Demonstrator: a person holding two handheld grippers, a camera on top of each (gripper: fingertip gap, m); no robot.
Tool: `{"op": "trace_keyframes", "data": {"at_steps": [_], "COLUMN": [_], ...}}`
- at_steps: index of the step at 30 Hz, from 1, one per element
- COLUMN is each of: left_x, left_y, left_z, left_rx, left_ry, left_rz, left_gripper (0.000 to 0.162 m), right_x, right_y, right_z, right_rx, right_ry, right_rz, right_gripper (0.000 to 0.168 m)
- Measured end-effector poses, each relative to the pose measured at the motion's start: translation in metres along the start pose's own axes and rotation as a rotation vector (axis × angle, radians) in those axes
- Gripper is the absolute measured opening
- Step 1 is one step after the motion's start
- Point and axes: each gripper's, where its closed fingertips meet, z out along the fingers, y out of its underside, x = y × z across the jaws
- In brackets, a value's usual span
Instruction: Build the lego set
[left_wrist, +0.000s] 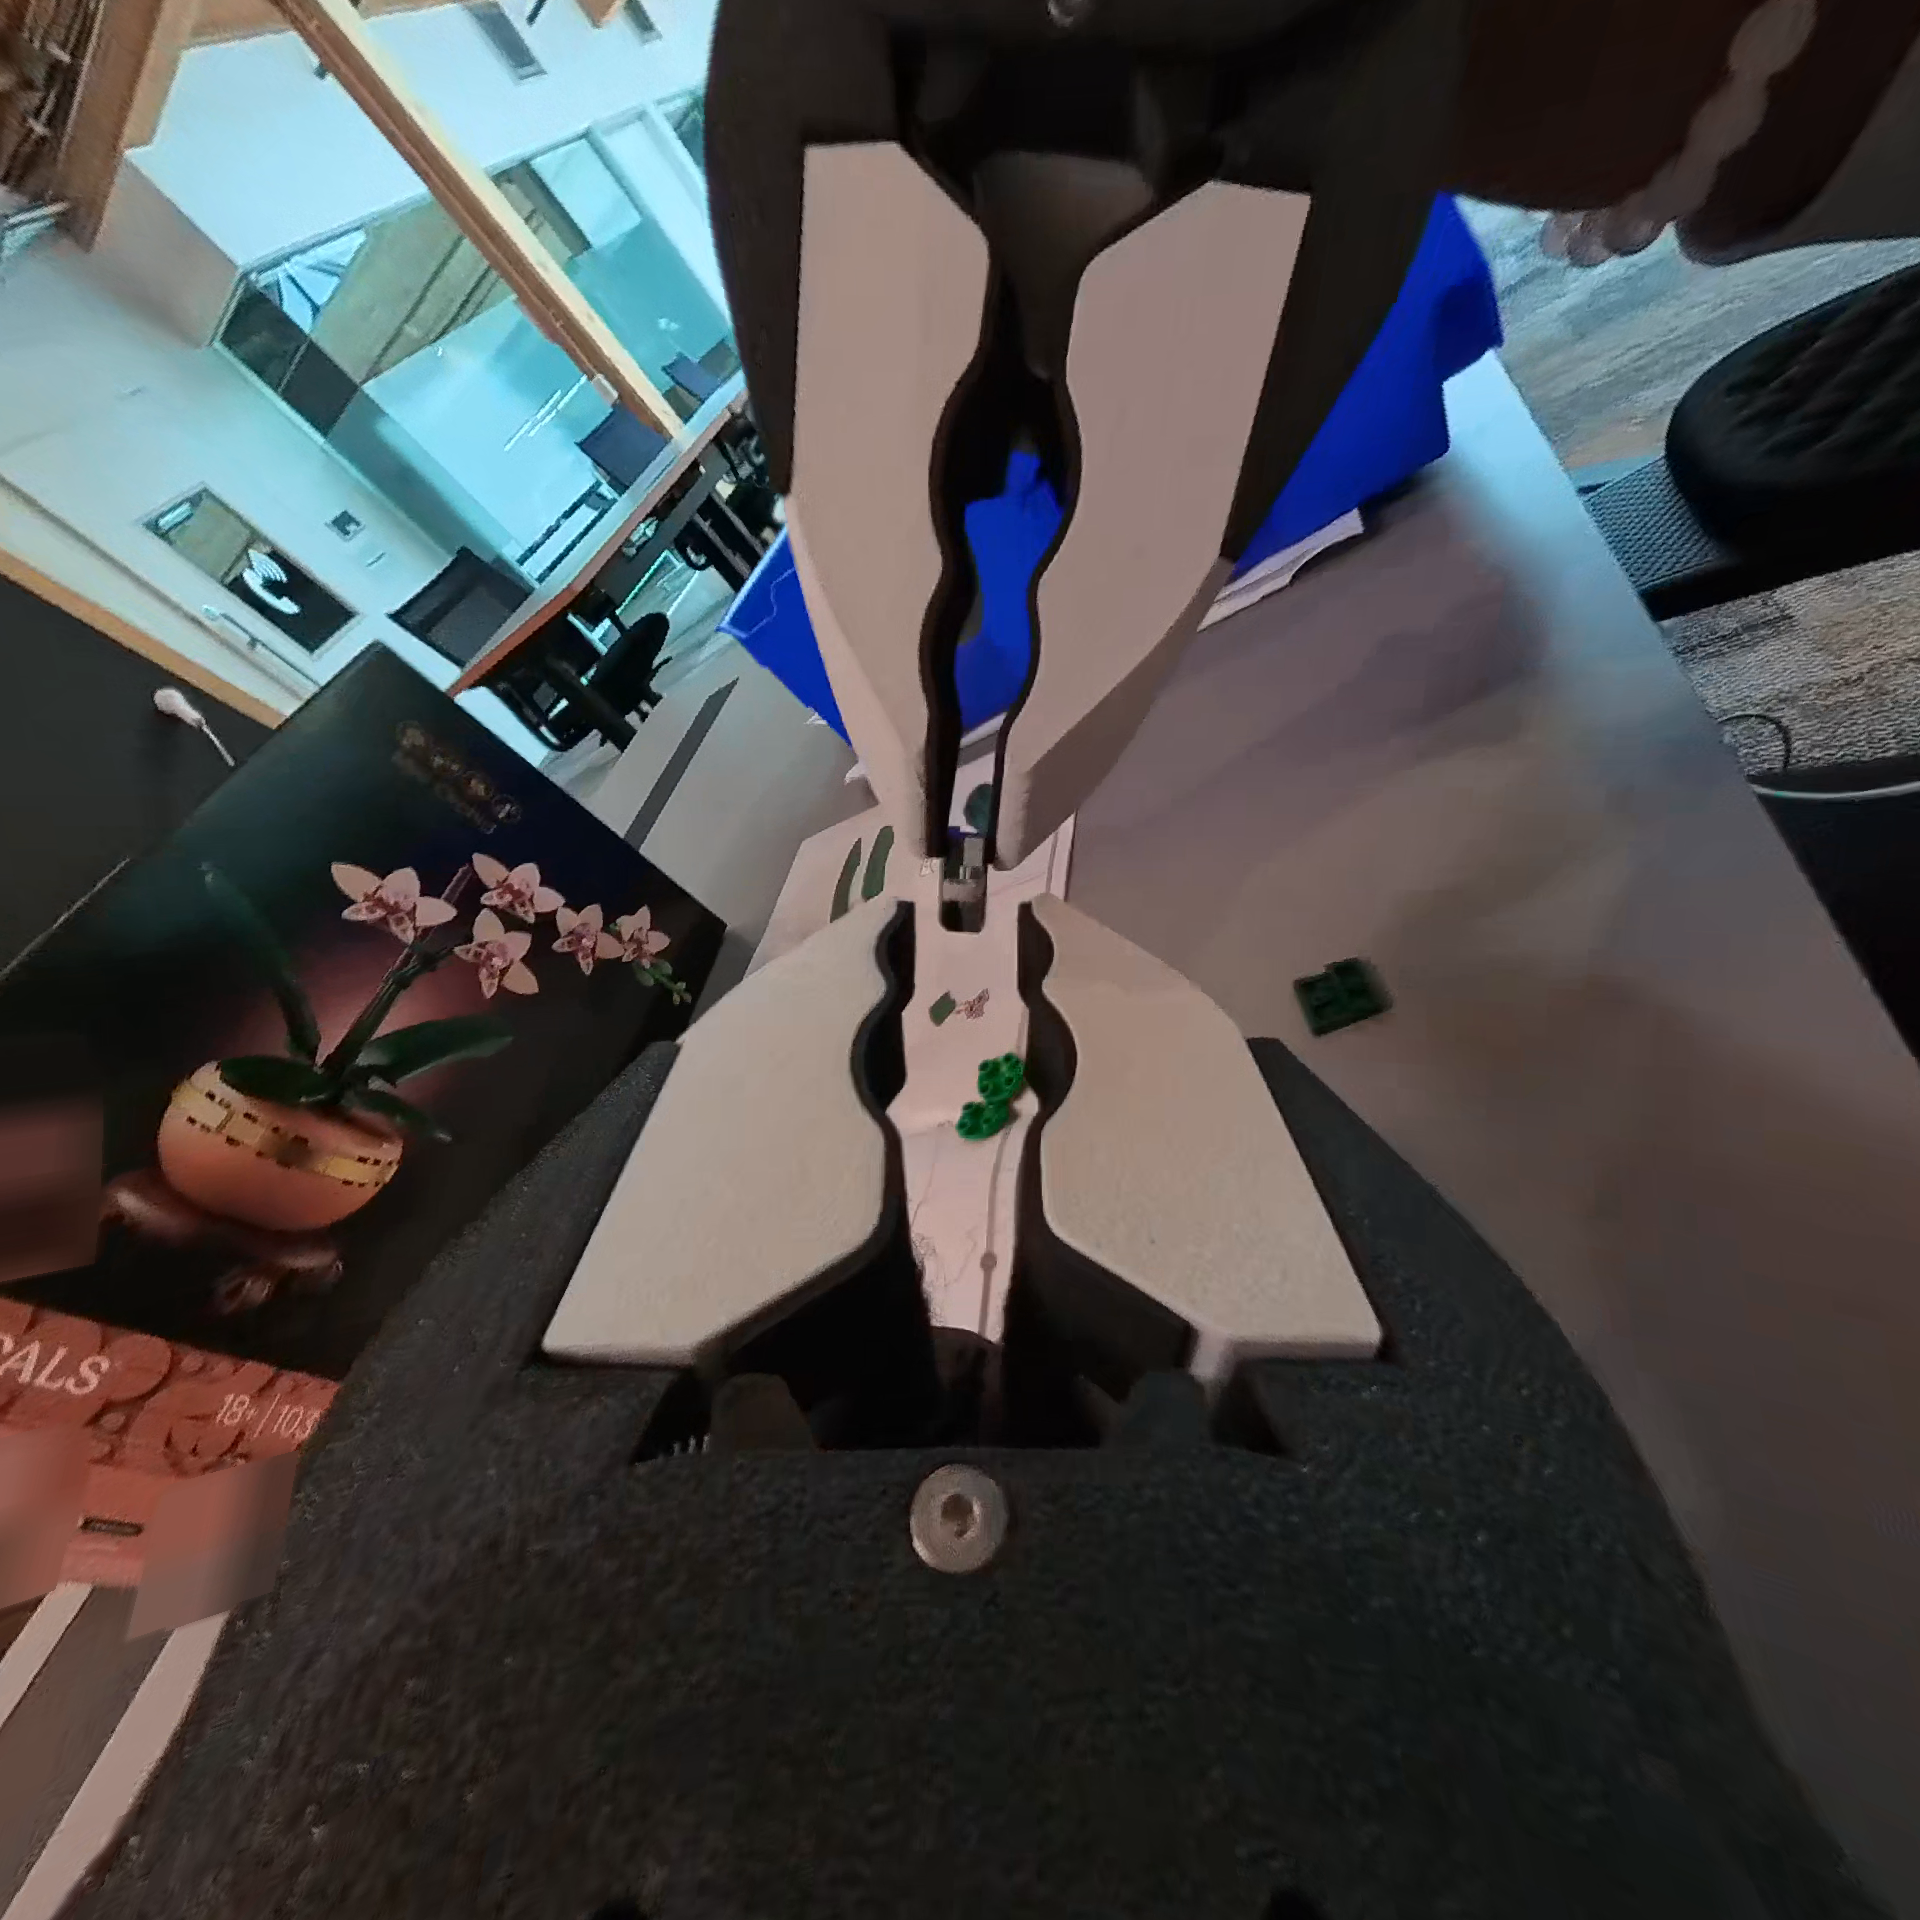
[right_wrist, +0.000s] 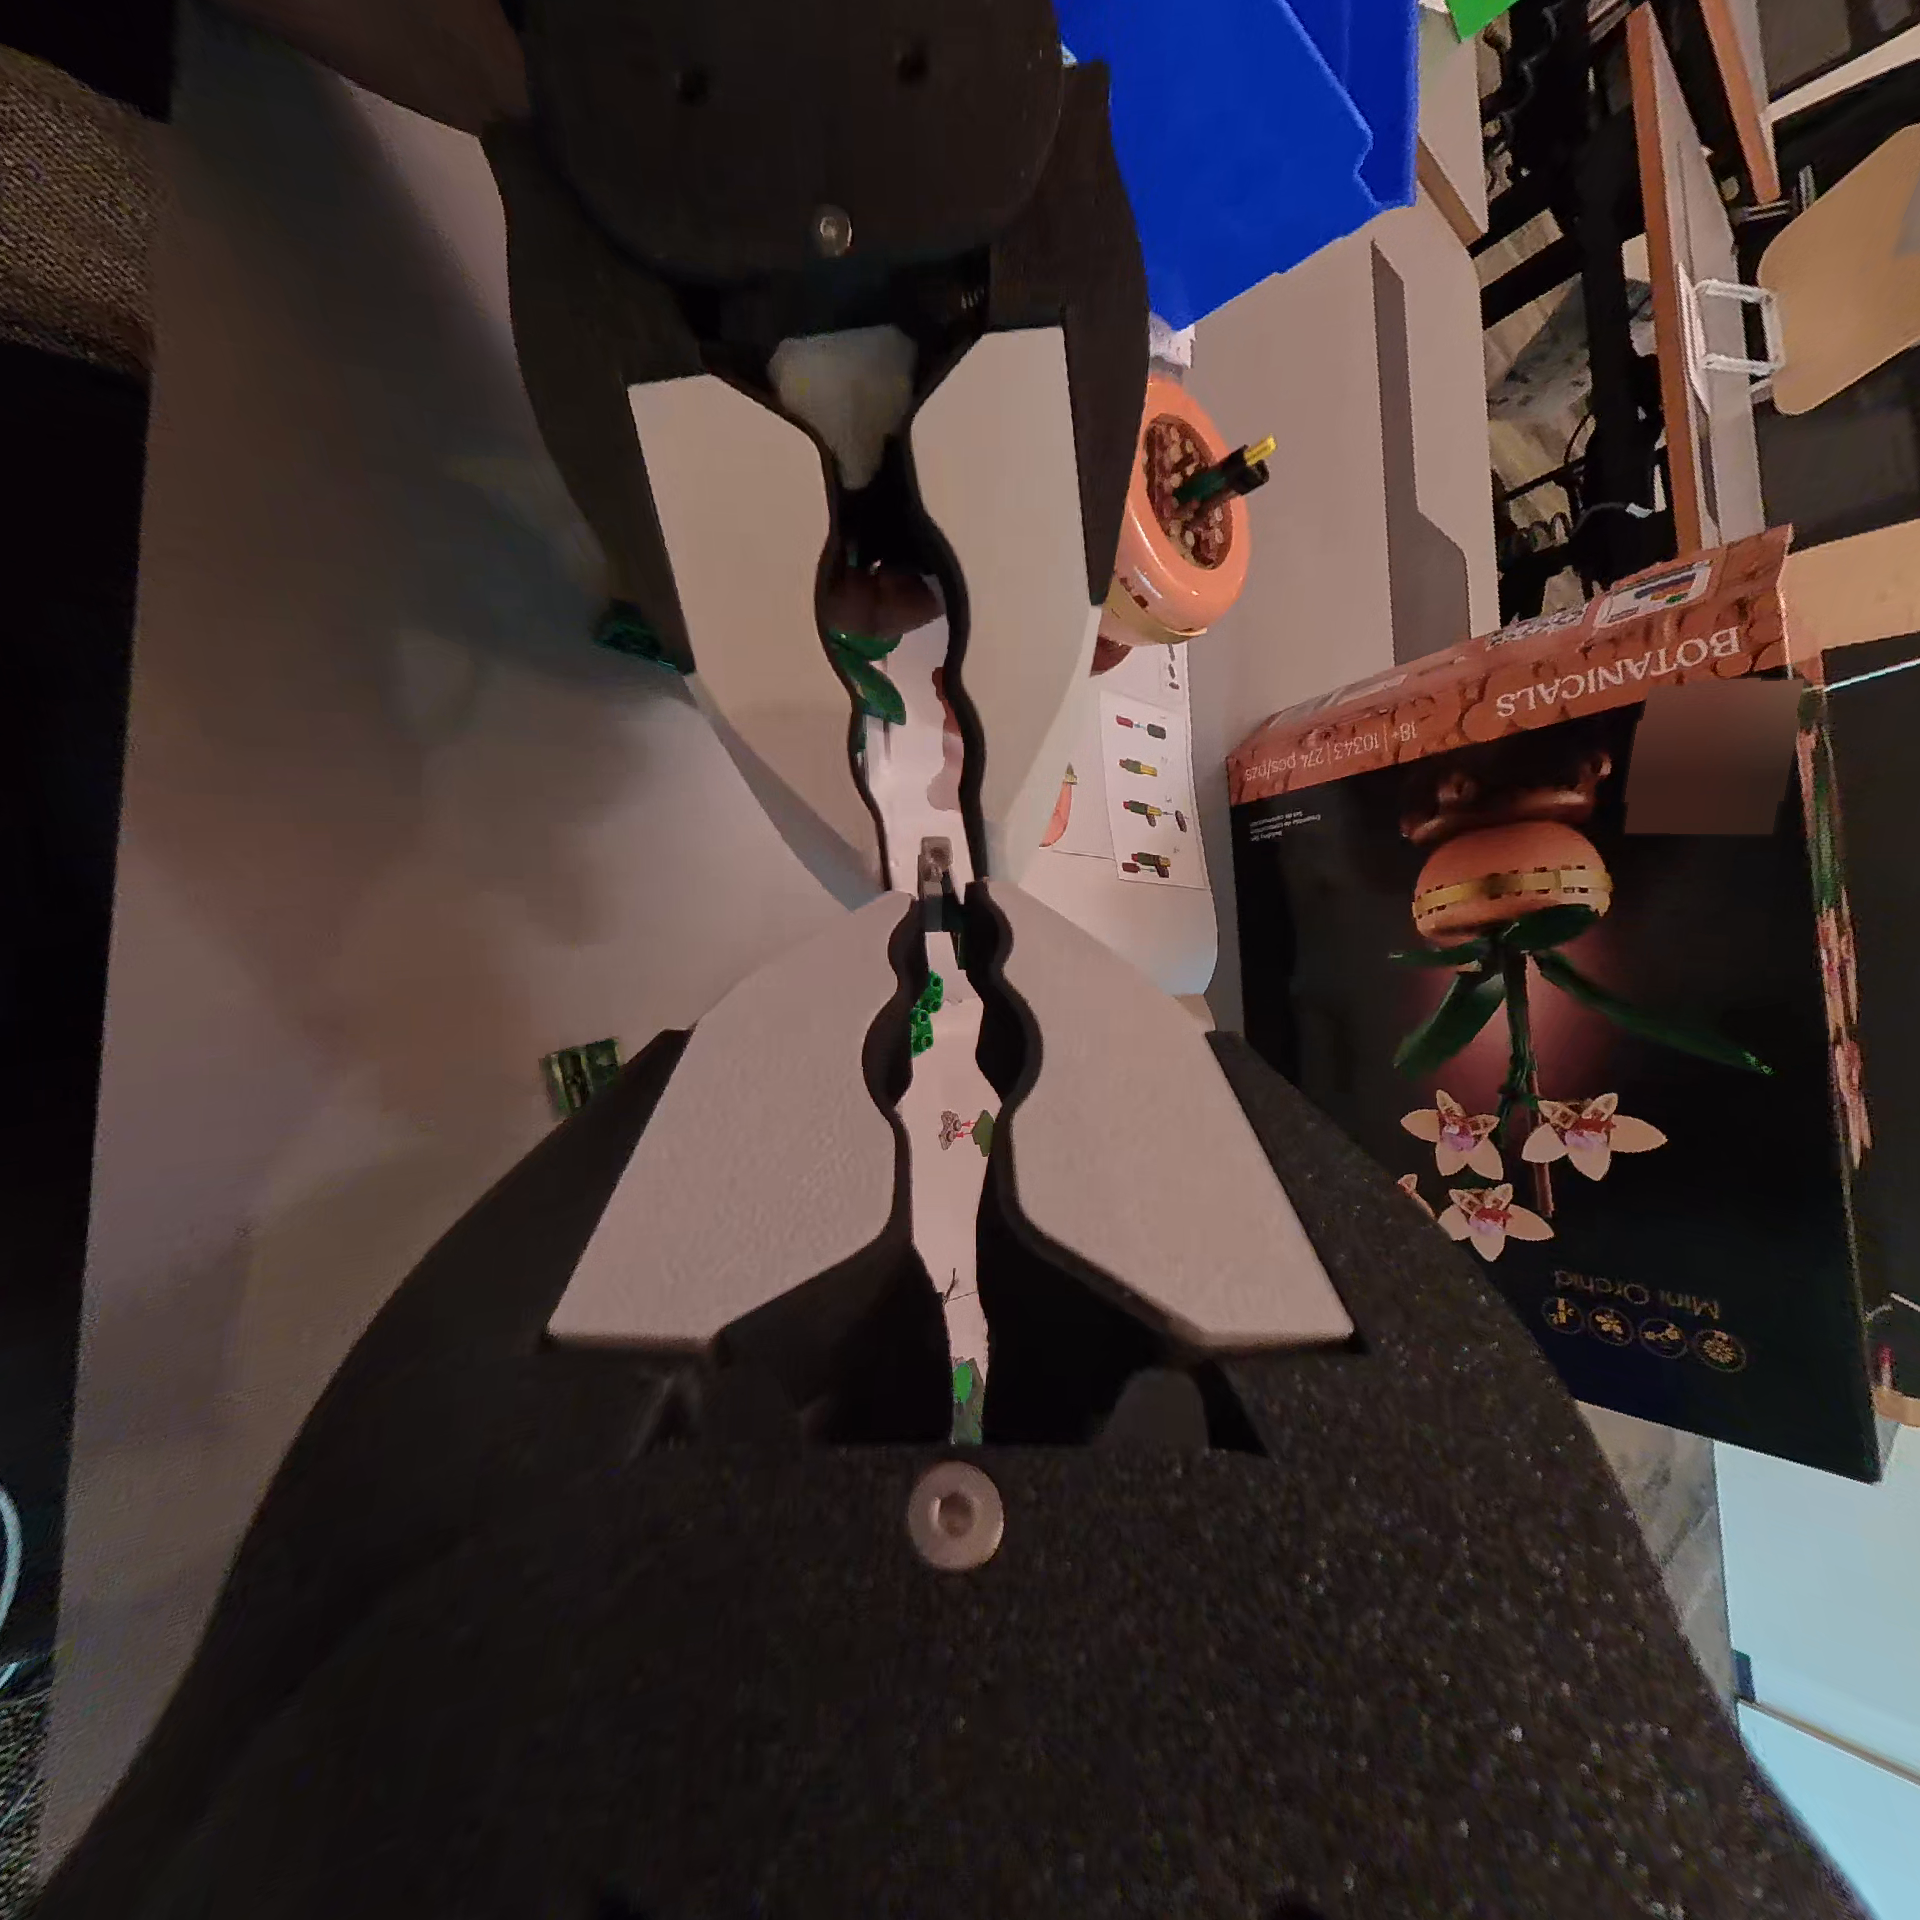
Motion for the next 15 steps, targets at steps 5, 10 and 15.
{"op": "trace_keyframes", "data": {"at_steps": [5, 10, 15], "left_x": [0.004, -0.005, -0.016], "left_y": [-0.008, -0.022, -0.055], "left_z": [0.000, -0.008, -0.028], "left_rx": [0.039, 0.153, 0.422], "left_ry": [-0.001, -0.001, 0.047], "left_rz": [0.034, -0.092, -0.300], "left_gripper": [0.007, 0.007, 0.007], "right_x": [-0.002, 0.016, 0.025], "right_y": [-0.004, -0.018, -0.038], "right_z": [-0.002, -0.021, -0.048], "right_rx": [0.005, 0.187, 0.591], "right_ry": [0.000, 0.119, 0.118], "right_rz": [0.000, 0.109, 0.298], "right_gripper": [0.007, 0.022, 0.017]}}
